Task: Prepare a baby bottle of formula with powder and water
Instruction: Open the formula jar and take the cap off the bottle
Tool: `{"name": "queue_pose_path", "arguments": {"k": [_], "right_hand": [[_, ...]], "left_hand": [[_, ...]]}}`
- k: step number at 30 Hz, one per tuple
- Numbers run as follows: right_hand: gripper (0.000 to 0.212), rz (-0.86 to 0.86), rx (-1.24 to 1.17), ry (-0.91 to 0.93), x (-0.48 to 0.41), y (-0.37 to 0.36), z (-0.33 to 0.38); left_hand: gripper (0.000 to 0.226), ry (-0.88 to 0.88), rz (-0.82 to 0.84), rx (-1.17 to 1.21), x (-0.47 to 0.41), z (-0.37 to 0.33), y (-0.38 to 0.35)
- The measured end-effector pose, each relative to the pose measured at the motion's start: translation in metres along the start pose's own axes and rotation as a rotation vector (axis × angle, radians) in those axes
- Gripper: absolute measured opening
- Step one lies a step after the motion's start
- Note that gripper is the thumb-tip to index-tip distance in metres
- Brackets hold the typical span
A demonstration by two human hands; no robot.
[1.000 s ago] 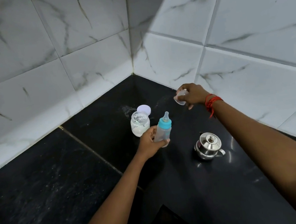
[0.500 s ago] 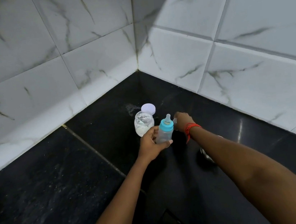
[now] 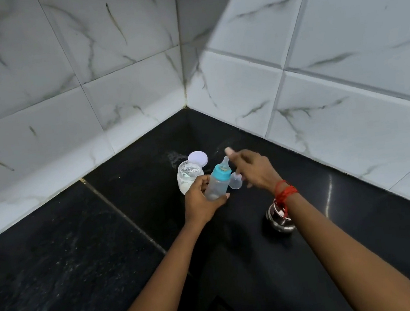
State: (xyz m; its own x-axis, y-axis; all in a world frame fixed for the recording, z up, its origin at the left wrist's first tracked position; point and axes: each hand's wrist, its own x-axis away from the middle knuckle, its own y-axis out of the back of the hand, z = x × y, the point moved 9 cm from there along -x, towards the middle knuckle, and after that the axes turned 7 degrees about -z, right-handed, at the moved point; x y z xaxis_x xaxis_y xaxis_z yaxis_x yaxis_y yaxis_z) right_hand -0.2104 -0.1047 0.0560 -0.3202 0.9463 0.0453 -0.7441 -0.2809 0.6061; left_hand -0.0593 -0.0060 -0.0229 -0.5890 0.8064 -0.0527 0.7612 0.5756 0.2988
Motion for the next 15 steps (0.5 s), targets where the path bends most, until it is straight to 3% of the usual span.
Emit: {"name": "queue_pose_path", "arguments": {"k": [2,5,7,10,15], "right_hand": [[0.072,0.085,0.264,0.019,0.009,-0.01,0.005],[0.08,-0.127,0.472,0.029,0.016,0.005,0.018],[0.078,-0.254,0.483,0.06,0.022,0.017,0.028],[0.059,-0.298,0.46,0.112,0.029,0.025,0.042],[0.05,-0.278,0.3,0.285,0.041,0.037,0.054]], "left_hand": [[0.055,-0.038,-0.023,-0.018,0.005,-0.011,-0.003],[0.057,-0.089,-0.039,-0.04,0.017,-0.028,-0.009],[0.059,-0.099,-0.077,-0.057,0.025,-0.04,-0.008],[0.058,-0.104,-0.097,-0.125,0.033,-0.055,-0.002],[0.051,-0.027,0.074,-0.044,0.041,-0.062,0.001]]}}
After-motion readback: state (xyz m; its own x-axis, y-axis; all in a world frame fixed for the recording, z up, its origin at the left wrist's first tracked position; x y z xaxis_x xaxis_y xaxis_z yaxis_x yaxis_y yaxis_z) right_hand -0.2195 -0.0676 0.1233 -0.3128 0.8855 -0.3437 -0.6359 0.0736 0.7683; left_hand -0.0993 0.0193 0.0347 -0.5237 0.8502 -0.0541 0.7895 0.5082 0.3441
